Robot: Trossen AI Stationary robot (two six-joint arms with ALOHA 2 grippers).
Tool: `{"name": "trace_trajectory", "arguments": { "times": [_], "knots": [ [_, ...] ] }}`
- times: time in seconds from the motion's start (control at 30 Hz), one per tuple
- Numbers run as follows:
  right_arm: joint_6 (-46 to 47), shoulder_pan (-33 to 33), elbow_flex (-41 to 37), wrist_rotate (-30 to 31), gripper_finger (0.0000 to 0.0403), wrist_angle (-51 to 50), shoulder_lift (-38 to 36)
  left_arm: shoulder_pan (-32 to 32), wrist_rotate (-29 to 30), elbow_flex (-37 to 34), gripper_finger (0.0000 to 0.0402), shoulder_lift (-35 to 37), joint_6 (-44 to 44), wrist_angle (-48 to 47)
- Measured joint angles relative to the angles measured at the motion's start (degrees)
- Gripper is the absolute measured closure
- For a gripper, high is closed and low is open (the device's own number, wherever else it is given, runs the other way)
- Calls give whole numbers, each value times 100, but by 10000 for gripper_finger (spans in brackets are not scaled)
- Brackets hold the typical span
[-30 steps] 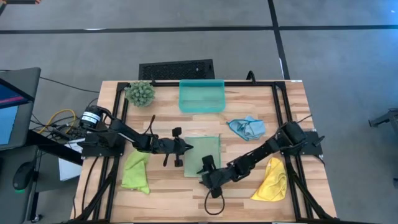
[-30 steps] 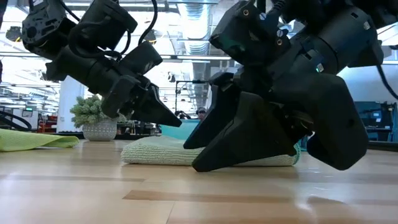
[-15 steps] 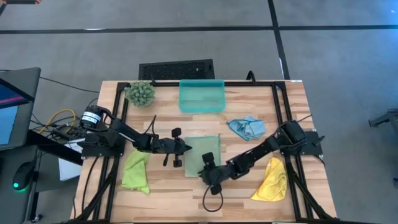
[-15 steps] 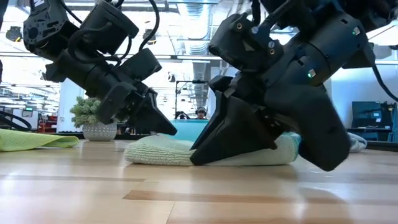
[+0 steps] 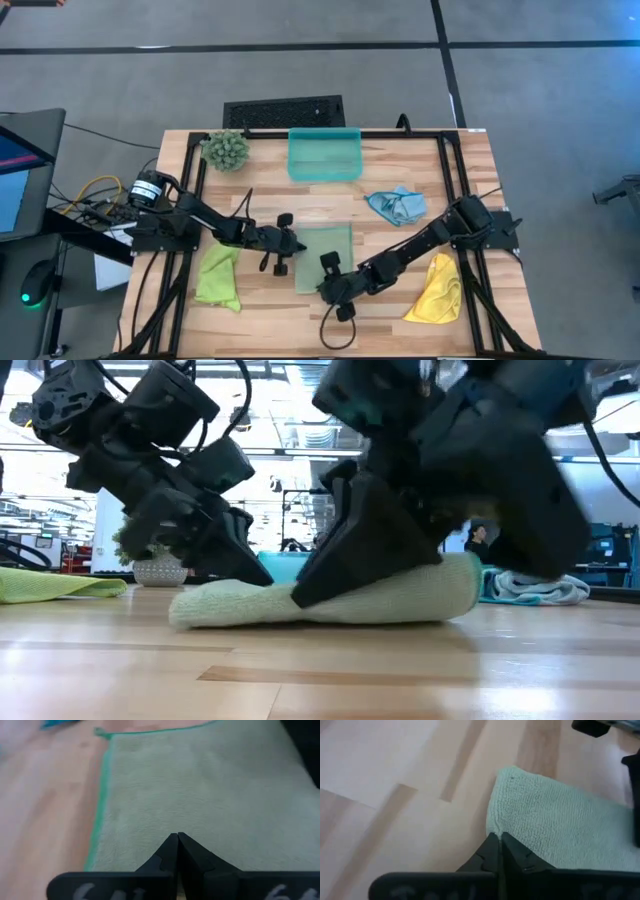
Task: Fold microfiber towels
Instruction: Fold the green towel
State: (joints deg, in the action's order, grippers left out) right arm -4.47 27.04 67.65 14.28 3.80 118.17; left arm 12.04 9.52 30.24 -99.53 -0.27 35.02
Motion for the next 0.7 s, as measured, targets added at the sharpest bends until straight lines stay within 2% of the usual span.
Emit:
{"name": "trace_trajectory", "arguments": {
  "times": [0.23, 0.47, 0.7],
  "knots": [
    [187, 216, 572, -52, 393, -1015, -8, 348, -7, 0, 401, 135, 109, -81],
    [304, 272, 647, -52, 385, -1080, -7, 631, -134, 2, 401, 614, 258, -233],
    [560, 272, 650, -14, 393, -1193, -227, 855, -555, 2, 401, 356, 52, -231]
  ]
}}
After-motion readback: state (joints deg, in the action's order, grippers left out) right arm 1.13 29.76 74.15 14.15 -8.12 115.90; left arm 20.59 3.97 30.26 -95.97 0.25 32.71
